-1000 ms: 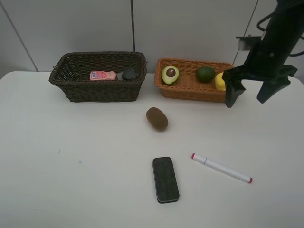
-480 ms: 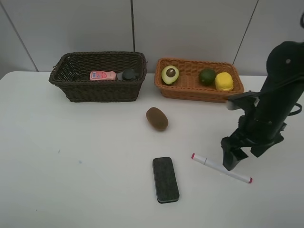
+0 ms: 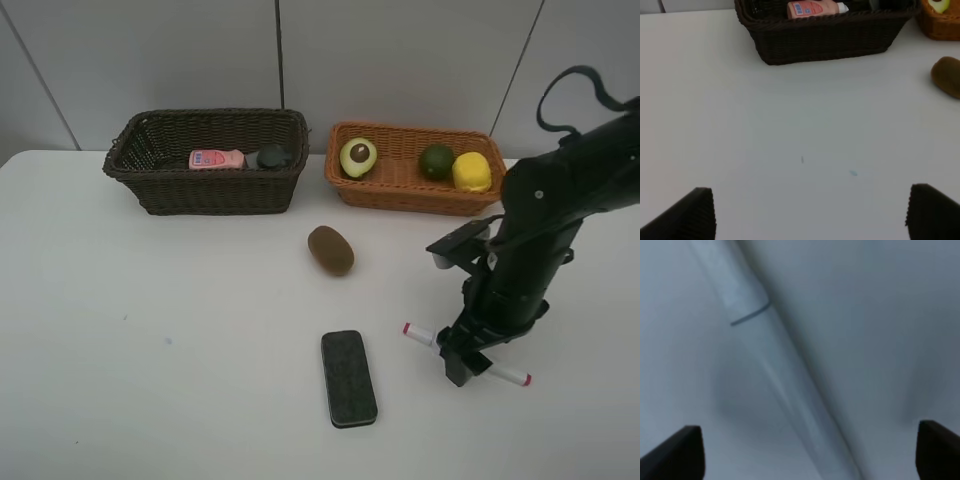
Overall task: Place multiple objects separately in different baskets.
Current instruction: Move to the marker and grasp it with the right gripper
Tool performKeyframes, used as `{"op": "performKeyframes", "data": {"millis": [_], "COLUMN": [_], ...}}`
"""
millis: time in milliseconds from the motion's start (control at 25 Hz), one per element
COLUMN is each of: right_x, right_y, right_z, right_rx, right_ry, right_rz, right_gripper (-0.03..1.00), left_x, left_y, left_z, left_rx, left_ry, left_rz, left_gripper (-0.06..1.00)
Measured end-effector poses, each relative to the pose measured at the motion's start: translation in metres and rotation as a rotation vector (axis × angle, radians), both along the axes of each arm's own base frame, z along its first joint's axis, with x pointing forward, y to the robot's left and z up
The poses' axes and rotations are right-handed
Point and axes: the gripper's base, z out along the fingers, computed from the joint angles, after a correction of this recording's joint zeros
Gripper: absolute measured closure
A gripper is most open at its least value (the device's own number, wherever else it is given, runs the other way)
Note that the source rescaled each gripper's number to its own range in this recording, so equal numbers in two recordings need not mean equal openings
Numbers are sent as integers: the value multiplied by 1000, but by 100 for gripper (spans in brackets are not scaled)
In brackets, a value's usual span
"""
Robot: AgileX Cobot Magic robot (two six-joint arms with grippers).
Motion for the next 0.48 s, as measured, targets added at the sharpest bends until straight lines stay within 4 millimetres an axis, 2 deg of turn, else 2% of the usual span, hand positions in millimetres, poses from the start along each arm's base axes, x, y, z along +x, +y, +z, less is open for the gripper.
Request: {"op": "performKeyframes", "data": {"millis": [80, 320, 400, 480], "right_x": [2, 4, 5, 7], "right_y": [1, 2, 2, 2], "right_z": [-8, -12, -12, -13], "right_rx": [-6, -10, -11, -10], "right_ry": [8, 2, -7, -20], "right_rz": [5, 18, 23, 33], "right_gripper": [-3, 0, 12, 36], "left_x": [0, 0, 0, 0], "left_y": [0, 0, 0, 0], "left_z": [0, 0, 0, 0], "left_rx": [0, 0, 0, 0], "left_ry": [0, 0, 0, 0], "left_rz": [0, 0, 0, 0], "left_gripper": [-5, -5, -5, -5]}}
